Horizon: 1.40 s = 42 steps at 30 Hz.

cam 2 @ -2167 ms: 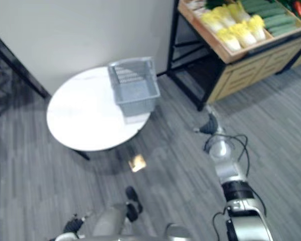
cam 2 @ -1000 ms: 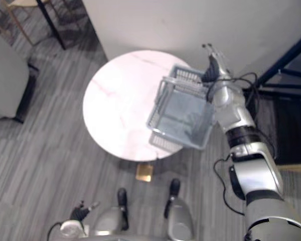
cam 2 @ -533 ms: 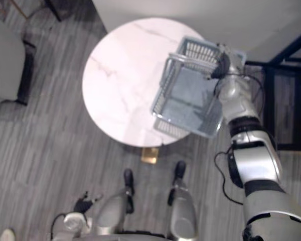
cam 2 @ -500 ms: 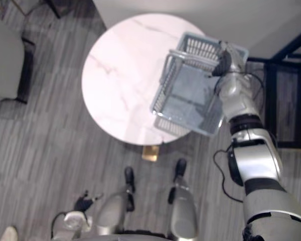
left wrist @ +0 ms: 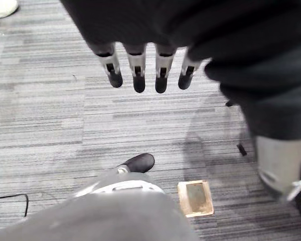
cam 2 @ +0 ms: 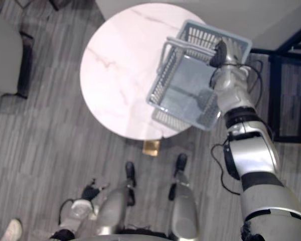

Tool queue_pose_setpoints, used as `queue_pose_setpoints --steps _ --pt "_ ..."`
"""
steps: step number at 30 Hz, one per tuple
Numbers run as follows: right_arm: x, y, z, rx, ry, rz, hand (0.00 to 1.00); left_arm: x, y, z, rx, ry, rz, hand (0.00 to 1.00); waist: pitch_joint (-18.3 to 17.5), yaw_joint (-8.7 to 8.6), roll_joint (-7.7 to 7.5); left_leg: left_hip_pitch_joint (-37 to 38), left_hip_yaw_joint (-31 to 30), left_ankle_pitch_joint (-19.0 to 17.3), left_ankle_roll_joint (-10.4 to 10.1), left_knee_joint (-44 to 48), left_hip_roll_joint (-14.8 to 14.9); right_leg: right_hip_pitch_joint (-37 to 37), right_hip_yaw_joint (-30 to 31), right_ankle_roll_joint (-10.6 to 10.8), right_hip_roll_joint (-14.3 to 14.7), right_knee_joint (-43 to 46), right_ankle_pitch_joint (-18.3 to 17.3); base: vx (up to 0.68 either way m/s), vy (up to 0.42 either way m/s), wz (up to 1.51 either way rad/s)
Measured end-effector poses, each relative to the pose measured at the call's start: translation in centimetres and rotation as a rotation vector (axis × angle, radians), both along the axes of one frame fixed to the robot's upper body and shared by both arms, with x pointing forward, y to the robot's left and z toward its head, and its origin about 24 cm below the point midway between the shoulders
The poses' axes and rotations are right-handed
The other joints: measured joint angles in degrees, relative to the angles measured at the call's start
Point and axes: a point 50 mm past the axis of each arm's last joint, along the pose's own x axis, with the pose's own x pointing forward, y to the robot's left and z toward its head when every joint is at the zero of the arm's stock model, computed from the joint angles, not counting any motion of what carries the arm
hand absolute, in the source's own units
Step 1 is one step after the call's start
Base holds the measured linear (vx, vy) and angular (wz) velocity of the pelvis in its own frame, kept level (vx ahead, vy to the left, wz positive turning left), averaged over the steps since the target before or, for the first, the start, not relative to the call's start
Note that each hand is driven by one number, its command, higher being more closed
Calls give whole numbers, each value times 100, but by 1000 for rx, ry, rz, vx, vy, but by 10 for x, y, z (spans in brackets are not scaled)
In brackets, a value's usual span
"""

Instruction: Pick vegetable in the basket

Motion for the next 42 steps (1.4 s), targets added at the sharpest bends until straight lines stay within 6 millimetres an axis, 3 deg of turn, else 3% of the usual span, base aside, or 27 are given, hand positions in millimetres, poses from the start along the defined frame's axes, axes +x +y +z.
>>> queue_pose_setpoints --steps 7,10,12,14,17,18,20,21,22,24,25,26,28,29,31,33,34,35,36,37,38,42 --pt "-7 -16 -44 50 142 -28 100 10 -4 5 -14 -33 -14 0 3 105 -37 420 -179 13 4 9 2 572 -131 3 -21 -14 -27 -10 11 17" --pt "-26 -34 -76 161 148 -52 100 9 -7 4 -23 -26 -38 0 -9 49 -113 767 -180 79 29 -177 -58 841 -143 58 -76 1 -82 -17 14 4" --pt "-44 -41 -103 248 159 -71 100 7 -8 3 -30 -15 -53 0 -61 -106 -222 963 -120 87 39 -261 -119 947 -74 113 -136 56 -123 -12 34 -12" --pt "-67 -41 -141 387 182 -86 100 1 -6 0 -24 20 -66 0 -239 -295 -516 1164 150 39 46 -278 -144 950 190 136 -135 110 -141 17 40 -51" --pt "-100 -46 -177 486 216 -135 100 -6 -5 -4 -27 56 -85 0 -523 -459 -813 1448 737 -147 62 -229 -147 841 650 158 -71 195 -176 35 36 -94" --pt "-109 -49 -186 526 216 -156 100 -8 -4 -4 -18 63 -94 0 -598 -533 -877 1548 960 -213 70 -190 -125 823 595 78 -106 226 -294 36 68 -144" --pt "-126 -56 -200 599 214 -216 100 -6 -3 -4 -15 62 -92 0 -699 -577 -919 1751 1620 -330 93 -122 -69 692 -661 -504 -426 544 -692 32 104 -152" --pt "-136 -57 -213 656 218 -255 100 -8 -2 -4 -17 67 -84 0 -753 -553 -915 1829 2070 -373 86 -106 79 676 -1755 -754 -733 885 -872 60 96 -185" --pt "-142 -52 -225 730 220 -277 100 -9 4 -4 -5 70 -71 0 -803 -565 -1005 2020 2523 -472 -3 -53 113 641 -2803 -990 -1159 1417 -1030 82 73 -194" --pt "-147 -37 -240 814 249 -271 100 -15 15 -5 7 86 -39 0 -909 -496 -1100 2250 3264 -664 -156 197 157 710 -3847 -1067 -1469 1848 -1070 152 -2 -218" --pt "-150 -29 -247 850 262 -269 100 -21 18 -8 8 104 -23 0 -932 -541 -1056 2390 3707 -691 -148 267 245 715 -4117 -1111 -1435 1974 -1283 138 -49 -197" --pt "-153 -28 -251 862 269 -275 100 -20 17 -8 7 103 -23 0 -947 -557 -1029 2452 3867 -699 -147 265 259 704 -4170 -1026 -1397 2006 -1333 149 -126 -156" --pt "-171 -25 -269 920 316 -310 100 -17 16 -7 -6 98 -15 0 -1005 -600 -926 2734 4426 -741 -207 268 391 515 -3681 -911 -1037 2022 -1346 138 -115 -147" --pt "-187 -21 -284 982 341 -344 100 -20 11 -10 -25 112 -11 0 -1084 -699 -884 2872 4656 -735 -202 449 510 458 -3394 -883 -806 2007 -1425 115 -97 -122" --pt "-213 -21 -302 1058 364 -424 100 -21 3 -12 -52 123 -11 0 -1132 -815 -896 2935 4791 -690 -193 1142 764 453 -3025 -810 -532 1899 -1505 163 -163 -117" --pt "-231 -19 -315 1091 393 -477 100 -26 -1 -15 -71 143 5 0 -1246 -814 -855 2782 4712 -560 -50 2321 1225 497 -2726 -801 -255 1613 -1499 139 -117 -138" --pt "-243 -16 -324 1116 421 -513 100 -36 -2 -20 -77 175 17 0 -1282 -813 -794 2661 4441 -228 306 3230 1597 675 -2516 -778 -3 1279 -1482 140 -71 -179" --pt "-256 -14 -335 1128 463 -551 100 -43 -4 -23 -86 195 29 0 -1291 -821 -779 2311 3658 -505 409 4091 1687 788 -2108 -755 248 1054 -1461 138 -68 -174" --pt "-261 -14 -340 1135 485 -572 100 -44 -5 -24 -92 198 43 0 -1291 -823 -777 2051 3137 -800 369 4390 1577 837 -1889 -755 340 978 -1462 110 -55 -176" --pt "-272 -12 -350 1141 533 -614 100 -49 -6 -25 -111 201 93 0 -1289 -804 -780 1607 2231 -1253 267 4664 1202 934 -1438 -758 539 826 -1463 101 -18 -186" --pt "-283 -11 -359 1145 583 -656 100 -47 -3 -23 -126 171 156 0 -1288 -719 -781 1357 1636 -1519 352 4535 829 1072 -985 -753 712 708 -1459 92 1 -197" --pt "-323 -11 -377 1140 683 -789 100 -52 1 -23 -168 141 298 0 -1288 -517 -765 688 553 -1657 405 3206 183 1401 -161 -551 971 448 -1304 105 62 -191"
